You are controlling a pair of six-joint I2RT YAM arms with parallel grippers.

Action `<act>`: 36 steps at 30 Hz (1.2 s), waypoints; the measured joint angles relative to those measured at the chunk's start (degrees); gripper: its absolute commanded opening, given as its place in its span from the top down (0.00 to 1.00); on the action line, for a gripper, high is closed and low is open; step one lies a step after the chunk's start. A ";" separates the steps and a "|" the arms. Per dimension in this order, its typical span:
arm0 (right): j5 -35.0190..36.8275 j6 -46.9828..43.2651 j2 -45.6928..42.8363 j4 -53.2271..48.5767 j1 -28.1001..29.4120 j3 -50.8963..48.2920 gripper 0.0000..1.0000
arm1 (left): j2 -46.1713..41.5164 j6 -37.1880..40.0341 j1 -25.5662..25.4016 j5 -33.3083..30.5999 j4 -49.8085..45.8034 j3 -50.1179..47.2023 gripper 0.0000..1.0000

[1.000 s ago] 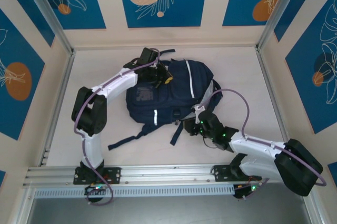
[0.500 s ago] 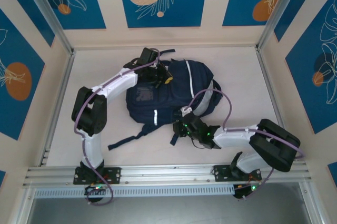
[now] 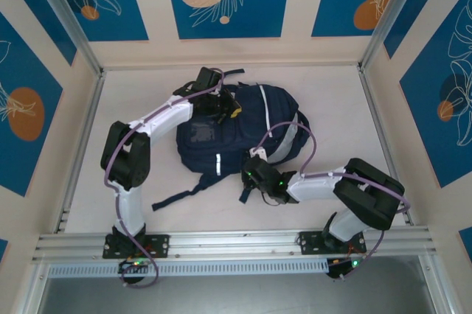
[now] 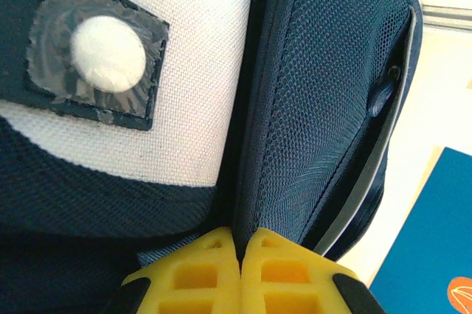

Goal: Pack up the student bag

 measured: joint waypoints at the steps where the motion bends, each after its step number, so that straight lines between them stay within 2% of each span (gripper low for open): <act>1: 0.02 0.00 -0.31 -0.02 0.00 -0.26 0.89 | 0.13 0.00 0.00 0.00 0.02 0.00 1.00; 7: -0.11 -1.60 -2.12 1.18 -0.13 -2.05 0.99 | 0.33 0.02 0.00 -0.02 0.02 -0.02 1.00; 18: -4.46 -12.02 -2.97 6.69 -2.58 -5.73 1.00 | 1.18 2.36 0.00 0.00 -0.48 0.63 0.99; 23: -9.53 -14.73 -4.61 9.03 -4.15 -7.80 1.00 | 1.86 6.51 0.22 -0.74 -4.96 4.00 0.54; 26: -11.69 -14.62 -4.85 9.73 -4.87 -7.93 1.00 | -0.26 8.35 0.87 -2.97 -7.96 3.82 0.37; 29: -13.05 -13.90 -4.87 10.38 -5.14 -7.93 1.00 | -6.78 9.25 1.49 -6.34 -10.43 -0.68 0.32; 36: -16.37 -9.51 -4.70 13.53 -5.73 -7.93 1.00 | -32.70 10.12 3.04 -11.17 -11.45 -21.44 0.37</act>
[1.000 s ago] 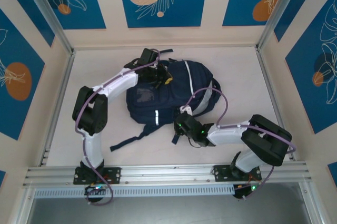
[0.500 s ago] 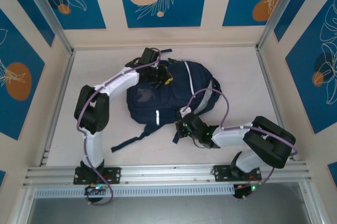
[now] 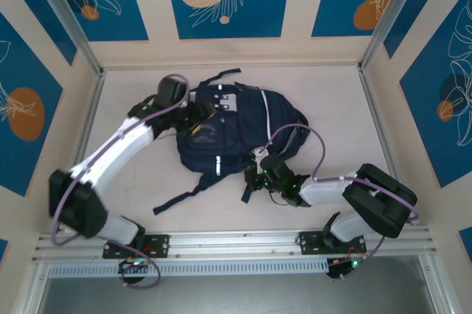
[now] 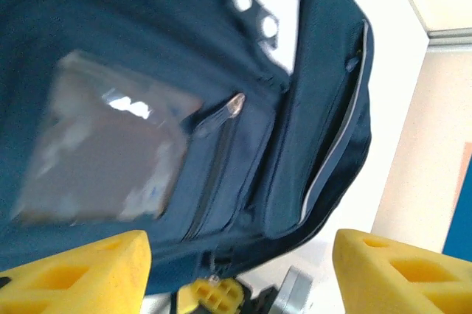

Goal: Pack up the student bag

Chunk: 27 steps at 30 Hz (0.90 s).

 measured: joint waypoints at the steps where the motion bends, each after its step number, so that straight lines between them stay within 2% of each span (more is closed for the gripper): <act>1: -0.42 0.70 0.07 0.48 0.00 0.00 1.00 | -2.97 -0.13 0.24 -0.22 -0.13 -3.26 0.37; 6: -2.43 3.85 1.57 3.10 0.00 0.02 1.00 | -12.76 -1.77 0.61 -0.52 0.24 -19.65 0.37; 9: -3.17 5.44 2.84 4.81 0.02 0.02 1.00 | -15.78 -3.30 0.61 -0.57 1.29 -26.84 0.43; 13: -3.89 6.93 3.67 5.99 0.02 0.07 1.00 | -15.87 -4.35 0.61 -0.48 4.42 -30.47 0.45; 19: -3.91 7.98 3.72 6.64 0.02 0.07 1.00 | -10.58 -4.85 0.61 -0.52 10.67 -31.23 0.41; 21: -3.89 8.00 3.72 6.88 0.02 0.07 1.00 | -8.76 -5.03 0.61 -0.72 12.35 -31.36 0.43; 23: -3.89 8.00 3.72 6.88 0.02 0.02 1.00 | -7.52 -5.16 0.61 -0.98 13.42 -31.43 0.53; 27: -3.87 7.80 3.67 6.45 0.09 -0.22 1.00 | -5.70 -4.52 0.59 -2.05 14.95 -31.47 0.91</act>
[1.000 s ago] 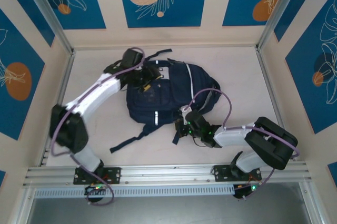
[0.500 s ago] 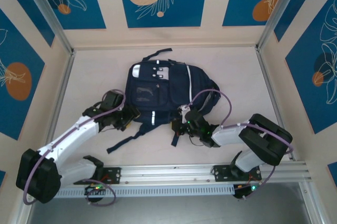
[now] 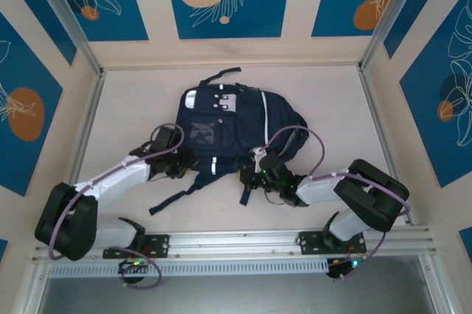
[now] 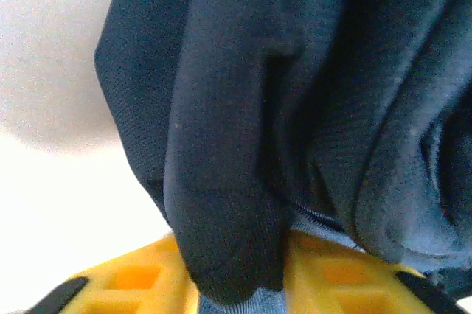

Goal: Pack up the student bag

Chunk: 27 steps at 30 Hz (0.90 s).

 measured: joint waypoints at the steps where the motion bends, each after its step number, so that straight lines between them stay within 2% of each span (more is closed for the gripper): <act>1: 0.02 -0.15 -0.09 -0.31 0.07 -0.04 1.00 | 0.42 0.11 0.00 -0.20 0.17 0.02 0.98; 19: 1.88 -9.84 -3.96 -3.32 -0.26 -2.60 1.00 | 1.03 1.55 -0.26 -1.97 -0.15 0.85 1.00; 27: 2.56 -10.82 -9.46 -5.92 -4.46 -5.77 1.00 | 1.01 2.95 0.07 -4.96 -3.10 3.06 1.00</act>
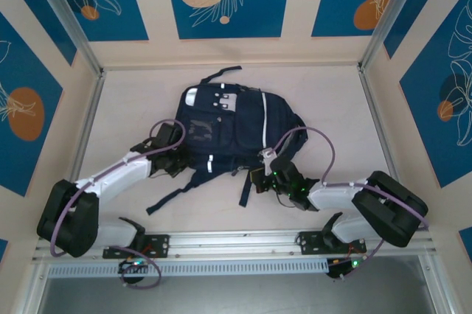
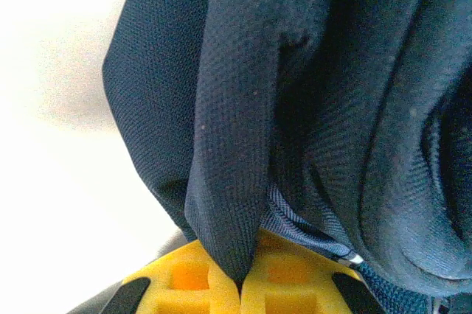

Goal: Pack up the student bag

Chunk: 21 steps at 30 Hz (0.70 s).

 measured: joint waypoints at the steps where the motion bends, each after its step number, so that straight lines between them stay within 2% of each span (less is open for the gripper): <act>1: 0.04 0.00 -0.44 -0.59 -0.63 -0.59 1.00 | 0.00 0.15 0.09 -0.26 -0.17 0.15 1.00; 6: -0.90 -0.22 -2.05 -2.10 -1.77 -1.99 0.98 | 0.07 0.33 0.11 -0.37 -0.46 0.42 1.00; 9: -1.33 0.02 -3.04 -1.60 -0.28 -1.97 0.80 | 0.07 0.28 0.11 -0.31 -0.44 0.42 1.00; 12: -0.61 0.74 -4.07 -1.99 3.15 -1.38 0.74 | 0.07 -0.11 0.11 -0.13 -0.42 0.42 1.00; 16: 4.96 4.63 -4.39 -7.06 8.24 3.58 0.68 | -0.11 -0.90 -0.46 -0.17 -0.44 0.42 1.00; 21: 9.60 12.24 -2.12 -11.39 8.96 8.52 0.59 | -1.07 -1.73 -2.14 -0.48 -0.57 0.42 1.00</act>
